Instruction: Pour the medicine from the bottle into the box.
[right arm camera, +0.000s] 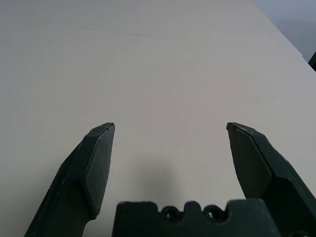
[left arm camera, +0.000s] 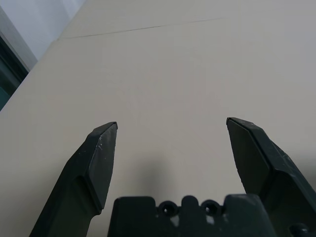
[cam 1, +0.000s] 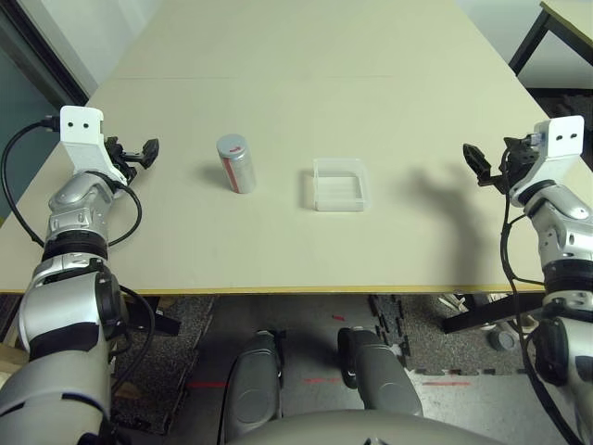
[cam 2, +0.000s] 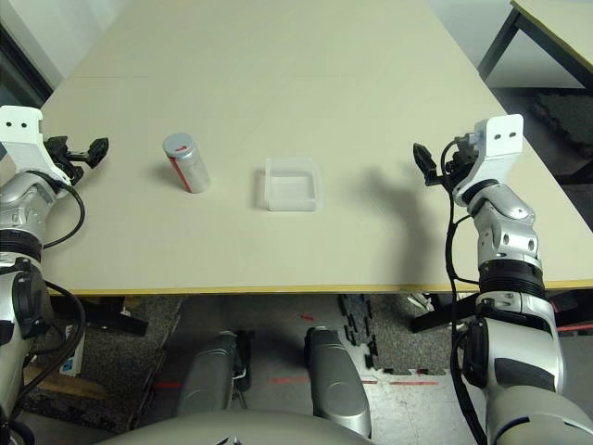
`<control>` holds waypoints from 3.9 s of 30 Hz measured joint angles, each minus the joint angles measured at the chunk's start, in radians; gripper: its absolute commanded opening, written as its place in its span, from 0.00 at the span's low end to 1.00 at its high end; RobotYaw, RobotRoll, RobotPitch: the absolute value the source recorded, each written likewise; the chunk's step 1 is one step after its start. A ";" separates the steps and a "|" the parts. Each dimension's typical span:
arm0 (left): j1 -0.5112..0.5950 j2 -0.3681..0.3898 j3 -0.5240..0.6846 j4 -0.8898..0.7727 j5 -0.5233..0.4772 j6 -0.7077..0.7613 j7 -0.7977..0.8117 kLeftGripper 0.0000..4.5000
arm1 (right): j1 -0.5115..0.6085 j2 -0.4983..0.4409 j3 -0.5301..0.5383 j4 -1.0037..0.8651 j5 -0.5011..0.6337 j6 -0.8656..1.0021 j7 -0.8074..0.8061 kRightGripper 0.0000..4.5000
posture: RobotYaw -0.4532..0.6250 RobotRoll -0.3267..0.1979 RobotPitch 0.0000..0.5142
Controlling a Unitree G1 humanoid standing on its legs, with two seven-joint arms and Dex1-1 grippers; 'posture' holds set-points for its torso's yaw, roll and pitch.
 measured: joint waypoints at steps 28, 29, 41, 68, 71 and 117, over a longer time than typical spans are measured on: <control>0.087 -0.047 0.011 -0.168 -0.047 0.040 -0.074 0.99 | 0.012 0.028 0.074 -0.191 0.101 0.031 0.353 1.00 | 0.36 0.62 0.30; 0.095 -0.047 0.011 -0.182 -0.049 0.042 -0.077 0.99 | 0.019 0.032 0.085 -0.212 0.115 0.045 0.382 1.00 | 0.36 0.62 0.30; 0.263 -0.057 0.015 -0.510 -0.147 0.200 -0.167 0.99 | 0.069 0.046 0.247 -0.410 0.205 0.122 0.730 1.00 | 0.42 0.62 0.27; 0.631 -0.277 0.009 -1.059 -0.299 0.147 -0.193 0.99 | 0.040 0.104 0.330 -0.364 0.156 0.059 0.807 1.00 | 0.45 0.62 0.26; 0.630 -0.304 -0.029 -1.046 -0.279 0.123 -0.193 0.99 | 0.038 0.104 0.330 -0.355 0.152 0.056 0.800 1.00 | 0.44 0.62 0.26; 0.270 -0.381 -0.148 -0.459 -0.091 -0.154 -0.155 0.99 | 0.102 0.061 0.325 -0.465 0.143 0.061 0.695 1.00 | 0.31 0.62 0.21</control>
